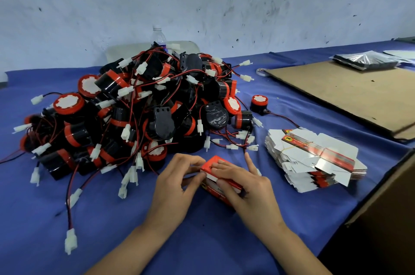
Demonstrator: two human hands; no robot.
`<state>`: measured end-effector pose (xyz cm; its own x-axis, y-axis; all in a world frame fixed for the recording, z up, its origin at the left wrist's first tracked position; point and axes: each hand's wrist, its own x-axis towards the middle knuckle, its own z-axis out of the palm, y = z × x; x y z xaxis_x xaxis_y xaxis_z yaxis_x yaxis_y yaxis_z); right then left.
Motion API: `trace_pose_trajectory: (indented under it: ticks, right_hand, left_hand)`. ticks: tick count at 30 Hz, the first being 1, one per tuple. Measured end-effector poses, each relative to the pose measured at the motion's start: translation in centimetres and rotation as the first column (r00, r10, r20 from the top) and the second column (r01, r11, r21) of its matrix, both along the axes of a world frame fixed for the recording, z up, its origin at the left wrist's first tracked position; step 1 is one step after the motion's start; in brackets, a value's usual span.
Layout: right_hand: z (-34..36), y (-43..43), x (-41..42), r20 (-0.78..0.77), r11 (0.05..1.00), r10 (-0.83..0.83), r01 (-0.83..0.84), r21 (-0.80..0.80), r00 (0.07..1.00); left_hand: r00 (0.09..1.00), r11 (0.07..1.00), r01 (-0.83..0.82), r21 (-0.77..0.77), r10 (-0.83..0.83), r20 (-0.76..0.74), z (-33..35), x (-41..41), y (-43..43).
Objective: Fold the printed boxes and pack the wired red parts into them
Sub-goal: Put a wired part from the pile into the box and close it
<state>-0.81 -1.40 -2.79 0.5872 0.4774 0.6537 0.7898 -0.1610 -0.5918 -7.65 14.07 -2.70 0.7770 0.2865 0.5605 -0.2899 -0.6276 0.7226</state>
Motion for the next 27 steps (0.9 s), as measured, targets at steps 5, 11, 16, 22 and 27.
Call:
trace_pose_trajectory:
  ticks: [5, 11, 16, 22, 27]
  right_hand:
    - [0.2, -0.7, 0.7, -0.158, 0.997, 0.065, -0.057, 0.055, 0.985]
    - [0.2, -1.4, 1.4, -0.227, 0.99, 0.143, -0.136, 0.044, 0.963]
    - [0.0, -1.8, 1.9, -0.255, 0.986, 0.169, -0.164, 0.04, 0.952]
    - [-0.1, -2.0, 2.1, -0.294, 0.983, 0.182, -0.165, 0.079, 0.938]
    - [0.3, -2.0, 1.9, -0.23, 0.984, 0.173, -0.18, -0.009, 0.958]
  left_hand:
    - [0.999, 0.997, 0.012, 0.08, -0.016, 0.048, -0.1, 0.0, -0.1]
    - [0.998, 0.98, -0.006, 0.199, -0.007, 0.064, -0.2, 0.4, -0.1]
    - [0.998, 0.987, -0.006, 0.16, -0.003, 0.057, -0.2, 0.4, -0.2]
    - [0.999, 0.989, -0.001, 0.151, -0.007, 0.052, -0.2, 0.5, -0.6]
    - [0.997, 0.975, 0.021, 0.22, -0.036, 0.065, -0.3, 0.5, -0.5]
